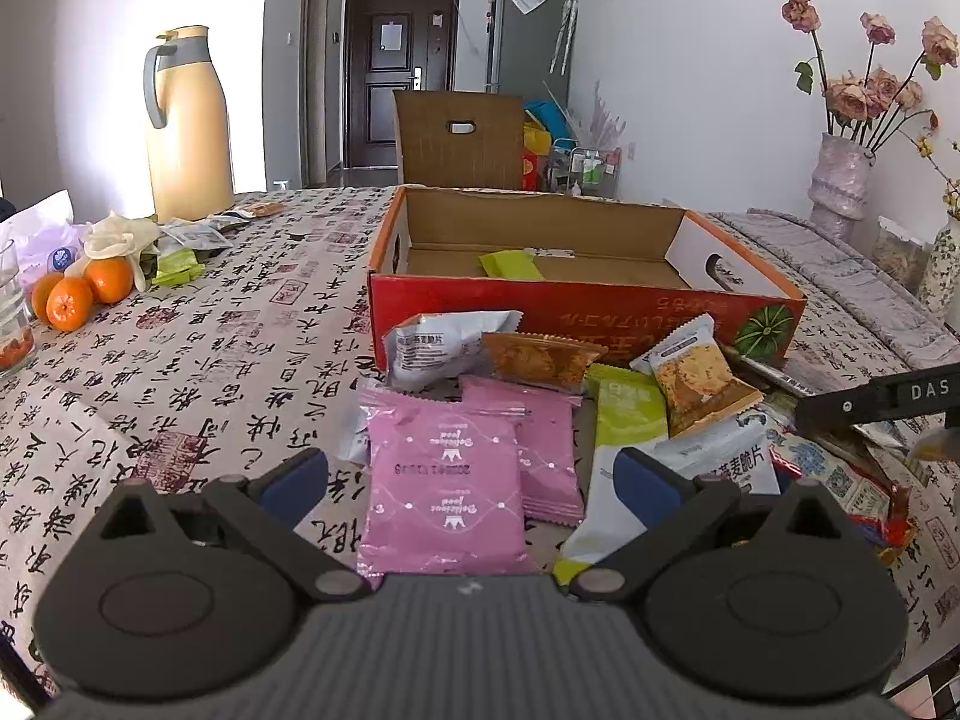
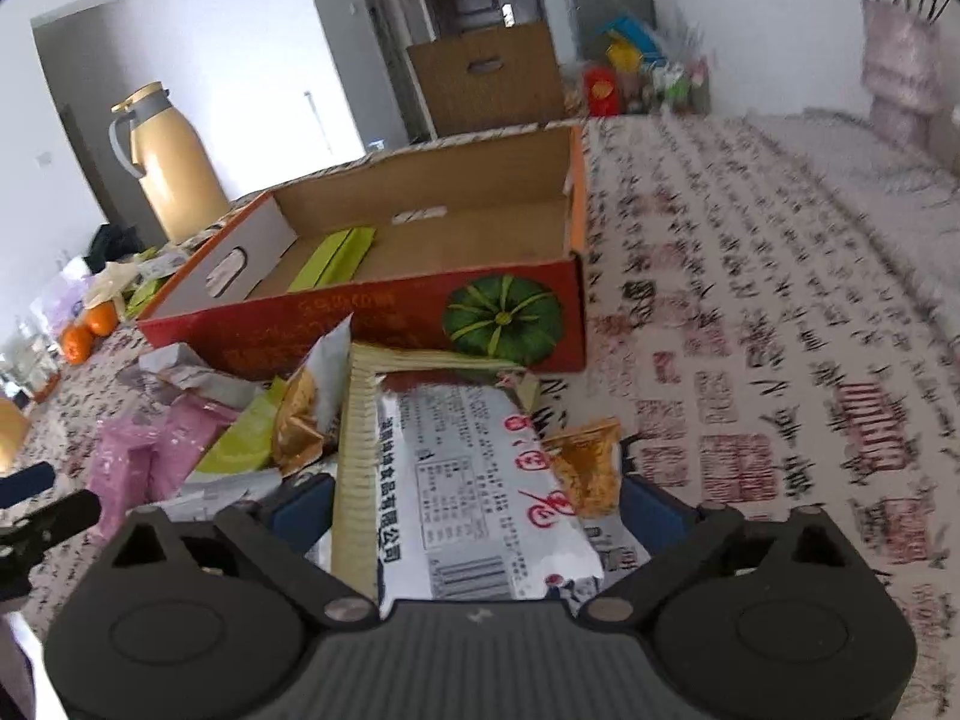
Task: Organize snacks
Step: 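Grasp the white packet with red print with the right tool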
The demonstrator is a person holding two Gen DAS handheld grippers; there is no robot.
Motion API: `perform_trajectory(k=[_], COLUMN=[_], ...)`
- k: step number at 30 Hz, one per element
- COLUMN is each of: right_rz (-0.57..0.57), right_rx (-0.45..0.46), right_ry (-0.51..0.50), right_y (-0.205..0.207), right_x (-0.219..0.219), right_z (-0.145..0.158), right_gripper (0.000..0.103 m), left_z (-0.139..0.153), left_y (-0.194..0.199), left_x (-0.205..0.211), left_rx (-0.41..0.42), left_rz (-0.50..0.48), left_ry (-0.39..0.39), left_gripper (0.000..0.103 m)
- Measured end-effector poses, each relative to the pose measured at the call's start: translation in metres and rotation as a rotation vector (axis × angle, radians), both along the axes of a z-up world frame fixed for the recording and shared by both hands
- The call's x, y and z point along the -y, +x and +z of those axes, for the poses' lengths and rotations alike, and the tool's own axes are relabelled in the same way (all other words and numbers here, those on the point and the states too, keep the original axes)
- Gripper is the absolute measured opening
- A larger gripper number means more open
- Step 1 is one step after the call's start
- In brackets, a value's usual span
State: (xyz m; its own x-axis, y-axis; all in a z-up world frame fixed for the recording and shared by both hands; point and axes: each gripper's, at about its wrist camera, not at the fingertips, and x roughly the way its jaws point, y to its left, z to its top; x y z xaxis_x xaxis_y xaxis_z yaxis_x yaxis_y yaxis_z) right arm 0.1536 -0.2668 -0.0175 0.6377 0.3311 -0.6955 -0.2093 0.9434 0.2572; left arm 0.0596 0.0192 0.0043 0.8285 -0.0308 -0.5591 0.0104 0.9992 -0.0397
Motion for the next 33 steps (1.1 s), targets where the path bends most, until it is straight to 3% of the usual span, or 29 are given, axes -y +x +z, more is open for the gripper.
perform_trajectory(k=[4,6,8,11,14,17,26,33], right_rz=[0.013,0.028,0.037,0.042,0.036,0.016,-0.089,-0.113], right_rx=[0.005,0.009,0.01,0.013,0.032,0.065,0.313,0.325], right_ry=[0.039,0.064,0.08,0.13,0.148,0.154,0.065,0.074], right_y=[0.001,0.0,-0.002,-0.005,-0.011,-0.018,-0.067,-0.076], right_x=[0.0,0.0,0.002,0.008,0.01,0.011,-0.001,-0.006], right_z=[-0.002,-0.001,-0.002,-0.001,-0.001,0.0,0.025,0.024], right_gripper=[0.085,0.07,0.065,0.047,0.039,0.037,0.036,0.037], left_z=[-0.002,-0.003,-0.004,-0.004,-0.003,-0.003,0.001,-0.008], left_y=[0.004,0.005,0.006,0.006,0.006,0.006,0.016,0.027], left_x=[0.0,0.0,0.001,0.0,0.0,-0.002,-0.011,-0.012], left_rx=[-0.01,-0.014,-0.016,-0.017,-0.016,-0.017,-0.04,-0.091], left_rz=[0.004,0.003,0.003,0.007,0.013,0.019,0.048,0.066], left_ry=[0.003,0.003,0.004,0.003,0.003,0.001,0.003,0.012], left_gripper=[0.103,0.103,0.103,0.103,0.103,0.103,0.103,0.103])
